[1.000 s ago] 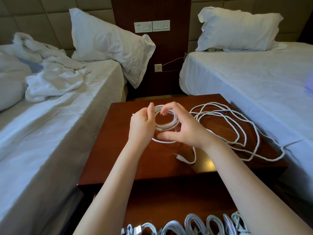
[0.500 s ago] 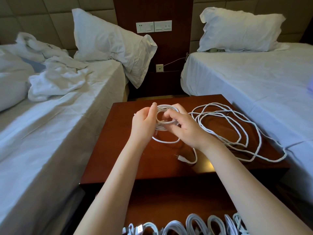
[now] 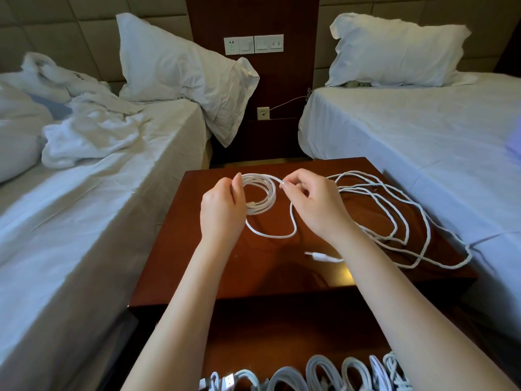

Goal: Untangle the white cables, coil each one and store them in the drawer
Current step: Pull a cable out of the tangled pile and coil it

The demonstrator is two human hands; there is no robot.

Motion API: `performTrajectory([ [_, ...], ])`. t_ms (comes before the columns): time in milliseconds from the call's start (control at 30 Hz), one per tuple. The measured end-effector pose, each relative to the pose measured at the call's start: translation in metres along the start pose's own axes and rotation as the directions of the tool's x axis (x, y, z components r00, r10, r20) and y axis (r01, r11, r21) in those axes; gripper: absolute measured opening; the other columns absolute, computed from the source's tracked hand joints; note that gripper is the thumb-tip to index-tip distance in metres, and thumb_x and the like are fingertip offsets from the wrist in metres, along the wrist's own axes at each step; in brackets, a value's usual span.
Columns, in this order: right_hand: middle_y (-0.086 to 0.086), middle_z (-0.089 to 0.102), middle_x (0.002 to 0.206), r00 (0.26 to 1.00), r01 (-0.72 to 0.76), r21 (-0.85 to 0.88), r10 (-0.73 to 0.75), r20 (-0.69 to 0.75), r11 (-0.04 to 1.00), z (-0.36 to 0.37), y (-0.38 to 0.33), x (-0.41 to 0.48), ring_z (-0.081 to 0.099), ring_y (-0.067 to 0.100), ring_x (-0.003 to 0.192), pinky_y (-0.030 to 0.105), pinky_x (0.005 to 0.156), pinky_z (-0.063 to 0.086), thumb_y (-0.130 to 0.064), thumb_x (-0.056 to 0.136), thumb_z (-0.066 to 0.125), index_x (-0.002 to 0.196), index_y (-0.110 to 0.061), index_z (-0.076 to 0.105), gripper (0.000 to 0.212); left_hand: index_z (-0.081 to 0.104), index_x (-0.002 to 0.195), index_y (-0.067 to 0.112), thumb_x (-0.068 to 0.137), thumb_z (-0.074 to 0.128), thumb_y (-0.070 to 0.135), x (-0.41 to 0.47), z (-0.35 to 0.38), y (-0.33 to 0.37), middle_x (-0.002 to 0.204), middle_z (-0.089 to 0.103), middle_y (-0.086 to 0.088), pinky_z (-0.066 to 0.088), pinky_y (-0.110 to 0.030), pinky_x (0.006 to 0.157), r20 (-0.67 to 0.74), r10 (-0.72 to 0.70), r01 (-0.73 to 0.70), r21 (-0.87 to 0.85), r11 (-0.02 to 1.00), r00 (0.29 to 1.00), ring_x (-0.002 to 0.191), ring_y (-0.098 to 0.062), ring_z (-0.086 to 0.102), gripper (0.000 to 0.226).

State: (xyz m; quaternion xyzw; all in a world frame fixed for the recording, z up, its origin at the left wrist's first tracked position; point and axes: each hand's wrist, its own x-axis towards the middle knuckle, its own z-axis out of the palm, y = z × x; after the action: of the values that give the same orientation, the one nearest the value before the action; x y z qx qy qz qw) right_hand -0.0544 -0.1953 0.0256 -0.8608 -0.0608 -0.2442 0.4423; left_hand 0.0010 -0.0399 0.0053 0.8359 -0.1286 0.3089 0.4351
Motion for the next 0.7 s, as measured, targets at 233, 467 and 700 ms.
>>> performTrajectory([
  [233,0.002,0.058,0.066,0.982,0.036,0.141,-0.009,-0.186,0.989,0.006,-0.004,-0.002,0.053,0.008,0.056,0.011,0.048,0.036,-0.012,0.099,0.052,0.091,-0.008,0.062,0.013,0.036,0.065,0.016,0.098,0.048,0.016,-0.001,-0.007,-0.006,0.05,0.029,0.015,0.023,-0.013,0.042,0.007,0.182,-0.182,0.03,0.983,0.983,0.041,-0.006,0.027,0.036],
  [467,-0.012,0.036,0.049,0.926,-0.133,0.314,0.005,0.378,0.94,0.024,0.0,-0.014,0.031,0.007,0.047,0.02,0.05,0.026,-0.015,0.102,0.044,0.08,-0.014,0.06,0.028,0.039,0.063,0.007,0.1,0.044,0.016,0.008,-0.011,-0.014,0.052,0.033,0.01,0.017,-0.025,0.052,-0.164,-0.03,0.02,-0.06,0.998,0.986,0.047,-0.007,0.032,0.039],
  [700,-0.007,0.033,0.052,0.893,-0.203,0.295,0.053,0.447,0.934,0.032,0.003,-0.017,0.029,0.01,0.05,0.02,0.05,0.026,-0.025,0.102,0.046,0.088,-0.014,0.066,0.027,0.032,0.055,0.021,0.103,0.04,0.017,0.009,-0.011,0.002,0.052,0.033,0.006,0.029,-0.016,0.049,-0.161,-0.106,0.07,-0.214,0.974,0.981,0.046,0.0,0.038,0.048],
])
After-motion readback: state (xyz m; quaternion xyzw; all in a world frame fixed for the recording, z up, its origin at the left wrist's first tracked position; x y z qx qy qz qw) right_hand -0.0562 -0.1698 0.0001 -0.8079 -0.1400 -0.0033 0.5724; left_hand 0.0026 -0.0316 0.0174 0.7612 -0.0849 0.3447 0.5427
